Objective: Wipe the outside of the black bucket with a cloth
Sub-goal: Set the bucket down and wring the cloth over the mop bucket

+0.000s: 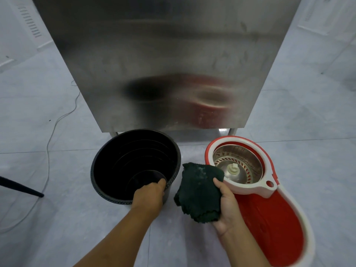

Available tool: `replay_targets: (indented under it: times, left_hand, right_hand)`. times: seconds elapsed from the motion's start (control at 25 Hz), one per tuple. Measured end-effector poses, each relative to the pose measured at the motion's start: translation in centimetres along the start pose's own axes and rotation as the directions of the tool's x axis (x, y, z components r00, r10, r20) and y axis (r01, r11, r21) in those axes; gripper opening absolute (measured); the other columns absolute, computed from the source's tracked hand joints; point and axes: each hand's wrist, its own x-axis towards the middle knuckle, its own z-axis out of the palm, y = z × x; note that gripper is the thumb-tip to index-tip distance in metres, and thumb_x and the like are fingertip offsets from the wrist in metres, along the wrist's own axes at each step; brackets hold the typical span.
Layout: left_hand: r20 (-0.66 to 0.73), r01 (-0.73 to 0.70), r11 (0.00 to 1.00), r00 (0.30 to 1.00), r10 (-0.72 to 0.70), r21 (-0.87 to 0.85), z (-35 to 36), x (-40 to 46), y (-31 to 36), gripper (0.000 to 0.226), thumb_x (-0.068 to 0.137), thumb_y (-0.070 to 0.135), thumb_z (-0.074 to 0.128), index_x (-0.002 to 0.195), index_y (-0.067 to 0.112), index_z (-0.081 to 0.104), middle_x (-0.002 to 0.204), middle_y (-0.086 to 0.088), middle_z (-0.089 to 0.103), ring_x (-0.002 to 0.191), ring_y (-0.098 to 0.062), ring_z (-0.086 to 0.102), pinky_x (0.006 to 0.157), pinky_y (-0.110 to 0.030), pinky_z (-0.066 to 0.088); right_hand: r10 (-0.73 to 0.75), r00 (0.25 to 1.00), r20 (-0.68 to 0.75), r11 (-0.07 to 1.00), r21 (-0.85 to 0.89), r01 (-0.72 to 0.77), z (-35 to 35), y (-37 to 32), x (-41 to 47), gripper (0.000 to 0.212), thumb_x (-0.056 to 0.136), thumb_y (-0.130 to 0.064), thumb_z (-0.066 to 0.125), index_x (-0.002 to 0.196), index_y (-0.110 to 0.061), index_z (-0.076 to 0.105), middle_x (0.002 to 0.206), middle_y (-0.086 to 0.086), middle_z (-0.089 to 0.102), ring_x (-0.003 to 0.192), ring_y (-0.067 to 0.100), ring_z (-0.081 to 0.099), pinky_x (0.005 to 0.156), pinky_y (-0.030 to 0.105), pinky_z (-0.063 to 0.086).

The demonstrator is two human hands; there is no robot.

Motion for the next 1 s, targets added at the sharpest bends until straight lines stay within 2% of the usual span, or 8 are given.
replay_targets:
  times: [0.08,0.16,0.28,0.4,0.48,0.64,0.8,1.0]
  left_hand:
    - [-0.016,-0.032,0.997,0.999,0.031,-0.075,-0.9,-0.1,-0.1,0.038,0.089,0.050,0.050,0.113,0.021,0.052,0.098,-0.002,0.068,0.084,-0.022,0.067,0.069,-0.035,0.055]
    - [-0.219,-0.098,0.949,0.975,0.032,-0.299,-2.8,0.0,0.2,0.047,0.081,0.066,0.047,0.095,0.022,0.058,0.086,0.005,0.064,0.079,-0.016,0.061,0.065,-0.034,0.053]
    - [-0.501,-0.280,0.650,0.846,-0.181,-0.707,-6.1,0.7,2.5,0.043,0.092,0.051,0.042,0.081,0.013,0.061,0.078,0.001,0.060,0.075,-0.017,0.057,0.067,-0.033,0.050]
    - [-0.001,0.007,0.123,0.998,-0.062,-0.992,-8.4,1.2,7.5,0.030,0.089,0.044,0.059,0.107,0.020,0.060,0.100,0.006,0.065,0.092,-0.013,0.062,0.078,-0.021,0.051]
    - [0.203,0.207,-0.030,0.975,0.095,-0.978,-7.6,2.0,10.0,0.038,0.083,0.036,0.071,0.117,0.023,0.059,0.113,0.002,0.069,0.101,-0.015,0.066,0.089,-0.033,0.055]
    - [0.114,0.126,0.090,0.986,-0.122,-0.988,-4.9,5.5,11.6,0.032,0.089,0.012,0.064,0.120,0.016,0.062,0.116,-0.005,0.071,0.105,-0.023,0.067,0.096,-0.046,0.054]
    - [0.111,0.173,0.222,0.958,-0.265,-0.959,-3.9,8.2,12.6,0.027,0.091,0.011,0.057,0.117,0.019,0.060,0.115,-0.004,0.067,0.102,-0.024,0.063,0.095,-0.043,0.053]
    - [0.183,0.255,0.247,0.942,-0.283,-0.935,-2.6,11.4,13.7,0.031,0.093,0.005,0.044,0.116,0.022,0.057,0.119,-0.008,0.064,0.105,-0.031,0.061,0.095,-0.046,0.052]
  right_hand:
    - [-0.012,0.999,0.036,1.000,-0.009,0.012,0.1,-0.7,-0.3,0.018,0.099,-0.022,0.051,0.097,-0.015,0.068,0.079,0.010,0.080,0.093,0.034,0.066,0.071,0.043,0.051]
    - [-0.025,0.997,0.067,1.000,-0.008,0.026,0.1,-1.5,-0.3,0.018,0.099,-0.023,0.051,0.098,-0.016,0.068,0.082,0.011,0.080,0.094,0.033,0.066,0.074,0.044,0.052]
    - [-0.032,0.991,0.127,0.999,-0.004,0.033,0.0,-2.6,0.2,0.021,0.095,-0.026,0.055,0.108,-0.015,0.067,0.105,0.016,0.074,0.102,0.035,0.066,0.083,0.048,0.053]
    - [-0.035,0.986,0.162,0.999,-0.029,0.040,-0.3,-4.2,1.5,0.035,0.087,-0.032,0.063,0.117,-0.015,0.066,0.115,0.020,0.072,0.111,0.040,0.064,0.092,0.055,0.052]
    - [-0.054,0.985,0.162,0.995,-0.074,0.066,-0.6,-5.5,3.0,0.041,0.086,-0.033,0.065,0.122,-0.014,0.065,0.118,0.021,0.072,0.113,0.042,0.064,0.094,0.057,0.052]
    - [-0.097,0.990,0.102,0.931,-0.341,0.126,-0.6,-9.3,6.5,0.029,0.097,-0.028,0.059,0.123,-0.016,0.064,0.115,0.018,0.073,0.106,0.040,0.069,0.085,0.054,0.058]
    - [-0.196,0.976,0.098,0.688,-0.695,0.208,-0.9,-11.1,10.4,0.027,0.100,-0.025,0.056,0.126,-0.020,0.058,0.119,0.012,0.070,0.100,0.029,0.071,0.077,0.041,0.063]
    - [-0.196,0.980,0.017,0.708,-0.689,0.154,-1.3,-11.6,13.0,0.024,0.099,-0.017,0.054,0.122,-0.017,0.059,0.112,0.008,0.071,0.097,0.027,0.071,0.071,0.036,0.062]
